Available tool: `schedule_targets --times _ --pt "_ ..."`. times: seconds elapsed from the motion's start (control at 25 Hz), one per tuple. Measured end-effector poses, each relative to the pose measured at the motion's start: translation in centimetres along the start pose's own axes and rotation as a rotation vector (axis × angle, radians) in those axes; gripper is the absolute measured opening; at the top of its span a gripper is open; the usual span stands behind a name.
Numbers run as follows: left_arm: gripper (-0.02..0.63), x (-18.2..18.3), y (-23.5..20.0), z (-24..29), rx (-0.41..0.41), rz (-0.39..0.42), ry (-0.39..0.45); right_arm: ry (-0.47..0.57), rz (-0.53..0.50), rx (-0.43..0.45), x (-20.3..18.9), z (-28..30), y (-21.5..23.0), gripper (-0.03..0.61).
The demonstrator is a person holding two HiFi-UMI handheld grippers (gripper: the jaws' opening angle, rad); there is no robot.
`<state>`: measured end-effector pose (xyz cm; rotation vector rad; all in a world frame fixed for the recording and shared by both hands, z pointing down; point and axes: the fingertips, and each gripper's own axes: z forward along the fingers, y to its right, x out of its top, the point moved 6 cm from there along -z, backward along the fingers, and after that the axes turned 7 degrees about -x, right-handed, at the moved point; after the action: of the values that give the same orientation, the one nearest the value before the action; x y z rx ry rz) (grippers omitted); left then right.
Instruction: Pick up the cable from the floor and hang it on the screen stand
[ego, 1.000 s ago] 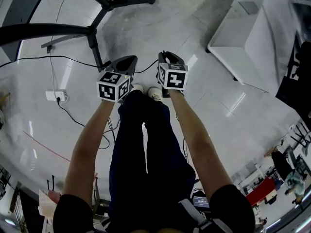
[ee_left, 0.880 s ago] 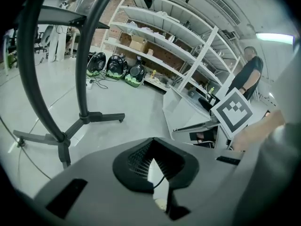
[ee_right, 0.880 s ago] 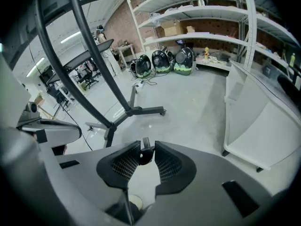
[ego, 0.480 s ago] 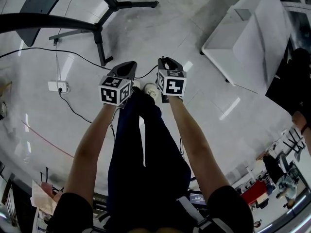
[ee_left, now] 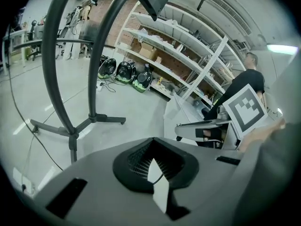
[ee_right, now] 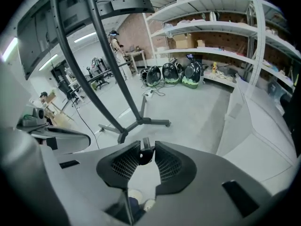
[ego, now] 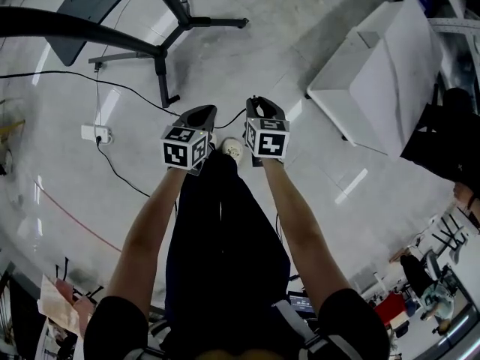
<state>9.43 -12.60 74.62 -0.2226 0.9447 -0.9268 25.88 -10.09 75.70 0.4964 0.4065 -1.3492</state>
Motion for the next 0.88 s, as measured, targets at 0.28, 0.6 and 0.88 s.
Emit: schedule_targets --times 0.28,0.6,0.88 --pt "0.003 3.4 2.2 -4.1 0.024 -0.018 0.046 0.05 -0.075 0.038 3.8 -4.7 -2.1 0.112" --pt "0.003 8.1 3.6 -10.0 0.031 -0.03 0.102 0.138 -0.196 0.08 9.8 -9.7 -6.2 0.112" --pt "0.003 10.6 5.4 -13.9 0.032 -0.013 0.107 0.232 -0.244 0.144 14.7 -14.6 -8.9 0.112"
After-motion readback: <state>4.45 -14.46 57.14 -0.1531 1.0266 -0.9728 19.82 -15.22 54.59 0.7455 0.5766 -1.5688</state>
